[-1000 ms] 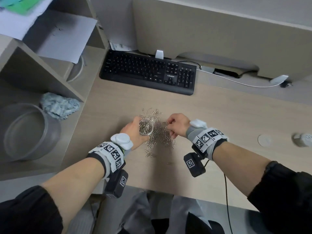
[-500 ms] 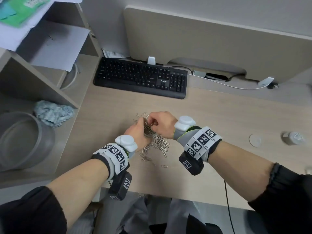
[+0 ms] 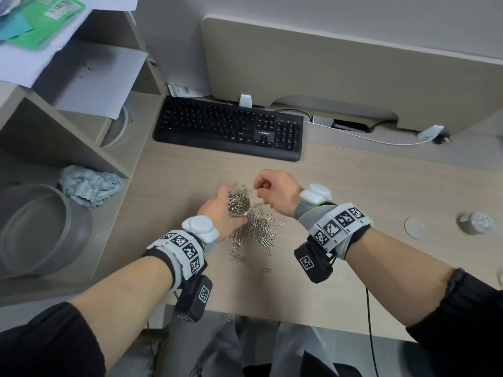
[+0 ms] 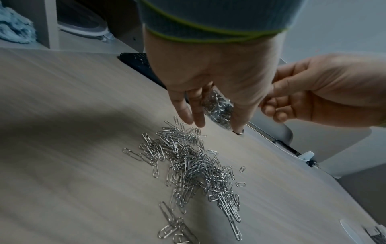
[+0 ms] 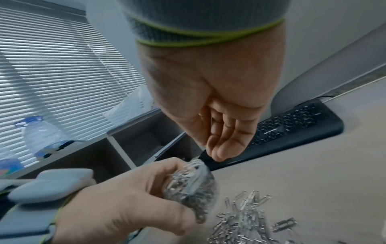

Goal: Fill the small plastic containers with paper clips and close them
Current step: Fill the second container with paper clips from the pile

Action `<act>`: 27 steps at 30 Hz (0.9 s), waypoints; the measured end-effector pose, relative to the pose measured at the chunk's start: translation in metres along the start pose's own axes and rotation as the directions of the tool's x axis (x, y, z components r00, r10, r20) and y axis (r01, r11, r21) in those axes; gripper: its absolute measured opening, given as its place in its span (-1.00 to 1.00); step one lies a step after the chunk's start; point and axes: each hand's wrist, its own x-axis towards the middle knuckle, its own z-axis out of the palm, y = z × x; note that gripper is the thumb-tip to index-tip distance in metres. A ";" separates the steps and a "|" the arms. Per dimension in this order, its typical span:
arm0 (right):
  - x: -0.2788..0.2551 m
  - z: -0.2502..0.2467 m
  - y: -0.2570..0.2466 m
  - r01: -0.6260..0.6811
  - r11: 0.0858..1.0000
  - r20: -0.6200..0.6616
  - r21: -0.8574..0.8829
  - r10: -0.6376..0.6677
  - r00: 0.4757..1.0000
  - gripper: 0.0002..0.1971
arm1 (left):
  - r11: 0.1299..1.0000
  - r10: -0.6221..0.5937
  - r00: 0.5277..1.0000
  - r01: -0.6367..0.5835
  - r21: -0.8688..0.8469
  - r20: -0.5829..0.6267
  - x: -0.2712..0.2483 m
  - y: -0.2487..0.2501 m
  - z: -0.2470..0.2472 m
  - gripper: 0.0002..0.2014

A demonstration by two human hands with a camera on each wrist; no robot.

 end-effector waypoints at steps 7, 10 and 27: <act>-0.005 0.001 0.063 -0.318 0.856 0.037 -0.408 0.363 0.931 -0.75 | 1.000 0.002 1.000 -0.003 -0.004 -0.031 -0.003 -0.012 -0.007 -0.33; -0.008 0.001 0.076 -0.461 0.678 -0.042 -0.573 0.538 0.842 -0.59 | 1.000 -0.015 0.999 0.015 -0.005 -0.037 -0.007 -0.018 -0.008 -0.38; 0.012 0.102 0.003 -0.107 0.676 0.124 -0.729 0.284 0.951 -0.44 | 0.994 -0.110 0.990 0.109 -0.015 -0.085 -0.020 -0.052 -0.019 -0.35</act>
